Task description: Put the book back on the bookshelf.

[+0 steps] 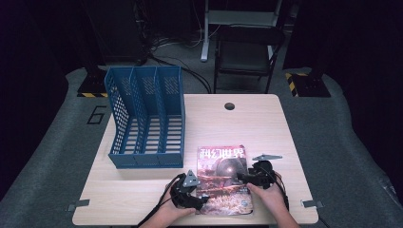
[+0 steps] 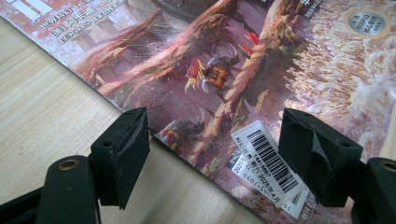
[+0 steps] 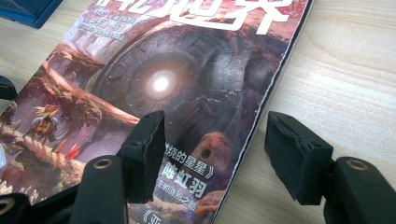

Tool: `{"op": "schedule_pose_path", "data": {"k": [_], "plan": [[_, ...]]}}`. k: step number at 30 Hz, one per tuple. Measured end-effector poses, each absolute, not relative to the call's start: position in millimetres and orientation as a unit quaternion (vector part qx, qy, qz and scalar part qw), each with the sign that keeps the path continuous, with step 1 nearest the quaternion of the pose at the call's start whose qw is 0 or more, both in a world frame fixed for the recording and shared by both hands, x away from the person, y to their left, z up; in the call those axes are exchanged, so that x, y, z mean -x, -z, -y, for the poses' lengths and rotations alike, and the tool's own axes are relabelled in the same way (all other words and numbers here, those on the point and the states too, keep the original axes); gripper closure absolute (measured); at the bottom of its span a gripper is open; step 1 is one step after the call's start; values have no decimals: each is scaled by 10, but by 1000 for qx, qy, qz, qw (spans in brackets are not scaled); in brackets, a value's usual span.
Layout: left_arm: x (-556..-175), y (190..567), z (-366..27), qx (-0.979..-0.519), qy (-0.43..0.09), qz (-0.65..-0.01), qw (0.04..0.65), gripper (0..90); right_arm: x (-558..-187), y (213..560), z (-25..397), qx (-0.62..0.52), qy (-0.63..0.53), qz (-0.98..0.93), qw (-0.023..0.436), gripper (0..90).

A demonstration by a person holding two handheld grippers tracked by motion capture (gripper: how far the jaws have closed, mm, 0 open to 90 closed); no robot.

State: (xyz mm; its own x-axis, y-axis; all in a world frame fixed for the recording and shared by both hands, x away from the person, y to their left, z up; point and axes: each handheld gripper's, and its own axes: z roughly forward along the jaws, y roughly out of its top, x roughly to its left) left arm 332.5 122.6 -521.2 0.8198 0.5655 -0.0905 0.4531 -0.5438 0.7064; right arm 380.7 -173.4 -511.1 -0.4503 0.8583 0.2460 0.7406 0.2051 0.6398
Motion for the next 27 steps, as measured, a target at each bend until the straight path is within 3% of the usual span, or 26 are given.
{"op": "schedule_pose_path", "data": {"k": [22, 27], "plan": [[-3314, 5229, -1235, -873, -79, -288, 386, 246, -3793, 5081, 1702, -529, -369, -760, 81, 422], [-3306, 5237, -1236, -870, -77, -290, 390, 246, -3775, 5017, 1753, -536, -398, -742, 57, 445]]}}
